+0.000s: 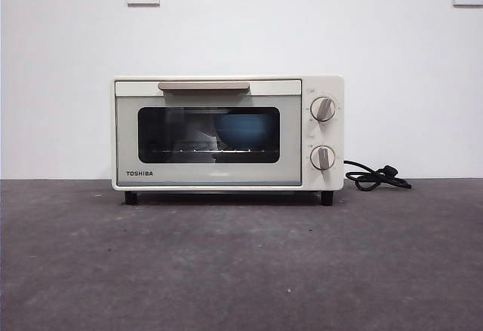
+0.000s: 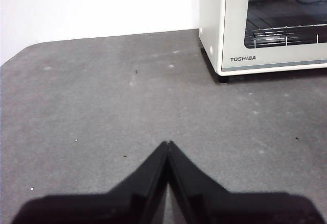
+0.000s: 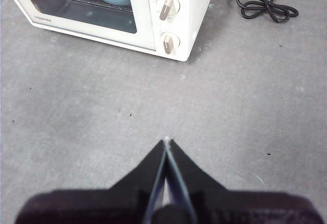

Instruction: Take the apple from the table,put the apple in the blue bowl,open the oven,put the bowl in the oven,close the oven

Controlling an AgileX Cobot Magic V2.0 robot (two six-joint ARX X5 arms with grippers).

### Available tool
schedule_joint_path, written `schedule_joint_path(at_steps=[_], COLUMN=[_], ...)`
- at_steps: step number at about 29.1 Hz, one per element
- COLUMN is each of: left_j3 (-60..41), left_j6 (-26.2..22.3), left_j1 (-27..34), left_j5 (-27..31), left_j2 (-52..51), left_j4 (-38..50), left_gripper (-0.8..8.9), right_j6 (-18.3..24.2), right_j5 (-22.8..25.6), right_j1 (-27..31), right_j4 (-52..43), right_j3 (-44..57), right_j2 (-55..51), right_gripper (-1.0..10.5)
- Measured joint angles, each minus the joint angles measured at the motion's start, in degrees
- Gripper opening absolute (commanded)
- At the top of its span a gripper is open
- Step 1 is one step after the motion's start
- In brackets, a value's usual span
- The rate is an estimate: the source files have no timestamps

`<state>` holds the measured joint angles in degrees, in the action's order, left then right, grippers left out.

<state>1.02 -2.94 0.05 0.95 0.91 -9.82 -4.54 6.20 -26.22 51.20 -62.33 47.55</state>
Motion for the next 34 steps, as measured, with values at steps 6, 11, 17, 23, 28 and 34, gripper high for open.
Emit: schedule_joint_path(at_steps=[6, 11, 17, 23, 28, 34], left_j3=[0.0, 0.0, 0.0, 0.0, 0.0, 0.0], left_j6=[0.0, 0.0, 0.0, 0.0, 0.0, 0.0], left_j1=[0.0, 0.0, 0.0, 0.0, 0.0, 0.0], left_j5=[0.0, 0.0, 0.0, 0.0, 0.0, 0.0], left_j2=[0.0, 0.0, 0.0, 0.0, 0.0, 0.0], left_j4=[0.0, 0.0, 0.0, 0.0, 0.0, 0.0], left_gripper=[-0.04, -0.04, -0.04, -0.04, -0.04, -0.04], right_j6=[0.9, 5.4, 6.8, 6.9, 7.0, 8.1], right_j5=[1.3, 1.3, 0.7, -2.8, -3.2, -3.2], right_j1=[2.5, 12.8, 21.7, 23.3, 23.3, 24.7], right_j4=[-0.4, -14.2, -33.4, -43.9, -44.4, -42.1], right_j3=[0.2, 9.9, 36.7, 52.9, 59.9, 61.2], right_j2=[-3.3, -14.0, -28.1, -36.6, -41.0, -44.2], right_gripper=[0.0, 0.0, 0.0, 0.0, 0.0, 0.0])
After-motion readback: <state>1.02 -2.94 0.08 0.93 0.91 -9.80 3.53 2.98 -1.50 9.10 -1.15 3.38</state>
